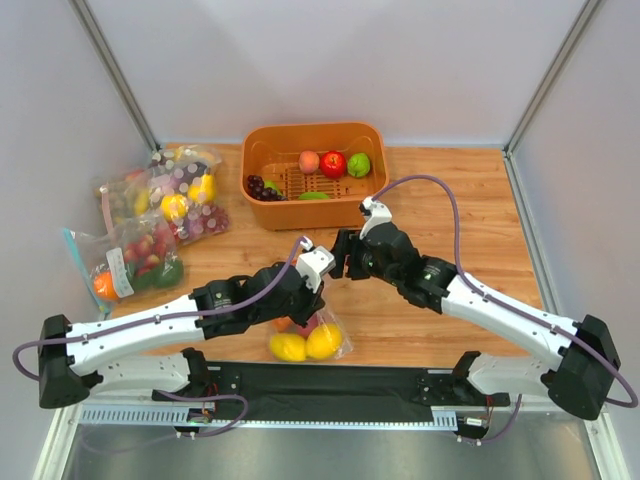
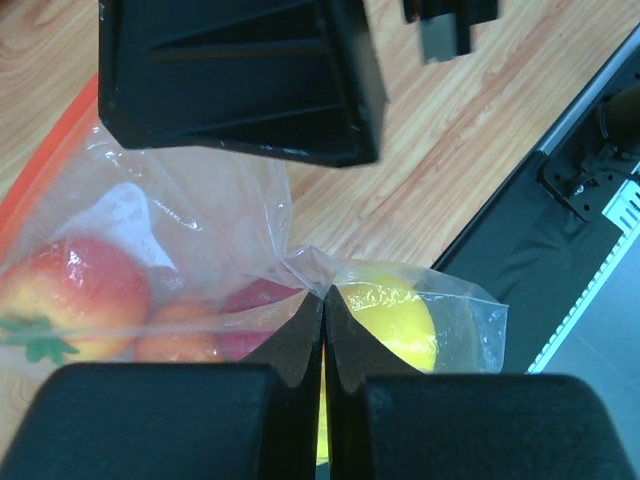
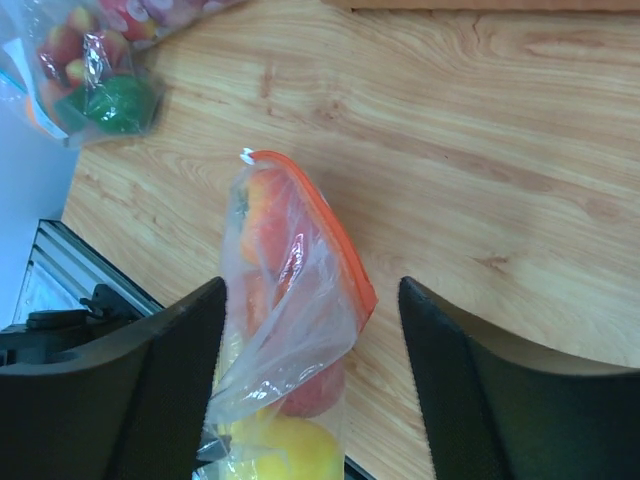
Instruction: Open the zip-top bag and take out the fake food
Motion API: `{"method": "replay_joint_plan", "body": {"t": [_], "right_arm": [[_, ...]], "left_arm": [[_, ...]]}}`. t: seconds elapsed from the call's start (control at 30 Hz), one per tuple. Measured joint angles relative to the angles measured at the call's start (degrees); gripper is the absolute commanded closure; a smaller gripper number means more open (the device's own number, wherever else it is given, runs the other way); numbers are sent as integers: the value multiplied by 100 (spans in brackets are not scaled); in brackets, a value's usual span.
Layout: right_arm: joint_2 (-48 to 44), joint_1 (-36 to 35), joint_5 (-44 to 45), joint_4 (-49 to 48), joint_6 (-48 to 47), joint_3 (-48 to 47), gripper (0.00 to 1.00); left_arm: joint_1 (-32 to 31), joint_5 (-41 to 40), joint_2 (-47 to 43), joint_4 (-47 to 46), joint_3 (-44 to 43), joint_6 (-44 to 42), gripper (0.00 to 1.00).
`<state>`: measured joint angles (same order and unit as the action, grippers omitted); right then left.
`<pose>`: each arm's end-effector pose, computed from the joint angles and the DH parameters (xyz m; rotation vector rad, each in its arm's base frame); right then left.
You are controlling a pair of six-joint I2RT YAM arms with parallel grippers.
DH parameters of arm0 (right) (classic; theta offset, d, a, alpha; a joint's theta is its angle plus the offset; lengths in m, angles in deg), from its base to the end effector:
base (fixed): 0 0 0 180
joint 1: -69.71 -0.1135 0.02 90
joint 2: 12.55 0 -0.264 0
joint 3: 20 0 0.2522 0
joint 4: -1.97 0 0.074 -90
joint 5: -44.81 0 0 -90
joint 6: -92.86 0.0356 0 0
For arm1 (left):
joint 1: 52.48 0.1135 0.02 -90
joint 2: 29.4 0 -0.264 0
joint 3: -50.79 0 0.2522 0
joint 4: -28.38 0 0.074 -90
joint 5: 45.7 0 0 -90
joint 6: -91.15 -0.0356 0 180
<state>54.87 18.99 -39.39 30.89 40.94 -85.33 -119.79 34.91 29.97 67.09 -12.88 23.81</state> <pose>0.1702 0.2024 0.2917 -0.1810 2.2111 0.7974 0.0929 -0.2072 0.2979 0.7651 2.1197 -0.7082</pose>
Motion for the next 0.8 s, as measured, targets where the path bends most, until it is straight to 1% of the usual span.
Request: {"method": "replay_joint_plan", "body": {"t": [0.03, 0.07, 0.1, 0.13, 0.17, 0.2, 0.23, 0.3, 0.33, 0.43, 0.47, 0.67, 0.8], "right_arm": [[57, -4, 2, 0, 9, 0, 48], [85, -9, 4, -4, -15, 7, 55], [101, -11, -2, -11, 0, 24, 66], [103, -15, -4, -15, -2, 55, 78], [101, -15, -7, -26, 35, 85, 96], [101, -15, 0, -31, -7, 105, 100], [101, -15, 7, -31, 13, 129, 100], [74, -15, 44, -39, 24, 186, 100], [48, -15, 81, -31, 11, 223, 100], [-149, -15, 181, 0, -55, 380, 100], [-258, -15, 221, 17, -81, 448, 100], [-1139, -17, 474, 221, -201, 815, 100], [-1644, -15, 645, 391, -251, 962, 100]], "left_arm": [[-33, -17, 17, -2, 0, 0, 100], [-59, -22, 22, -15, 4, 0, 100], [-72, -20, 17, -28, 7, 0, 100], [-85, -22, 9, -57, 15, 0, 98], [-90, -26, -11, -81, 39, 2, 90], [-92, -37, -35, -83, 63, -2, 78], [-94, -52, -76, -92, 105, 11, 49], [-94, -107, -186, -105, 190, 9, 29], [-96, -155, -269, -103, 238, 39, 15], [-96, -426, -636, -55, 391, 133, 3], [-96, -522, -767, -37, 435, 149, 1], [-4, -1460, -1810, 157, 870, 466, 1], [494, -1696, -2223, 271, 1193, 857, 1]]}}
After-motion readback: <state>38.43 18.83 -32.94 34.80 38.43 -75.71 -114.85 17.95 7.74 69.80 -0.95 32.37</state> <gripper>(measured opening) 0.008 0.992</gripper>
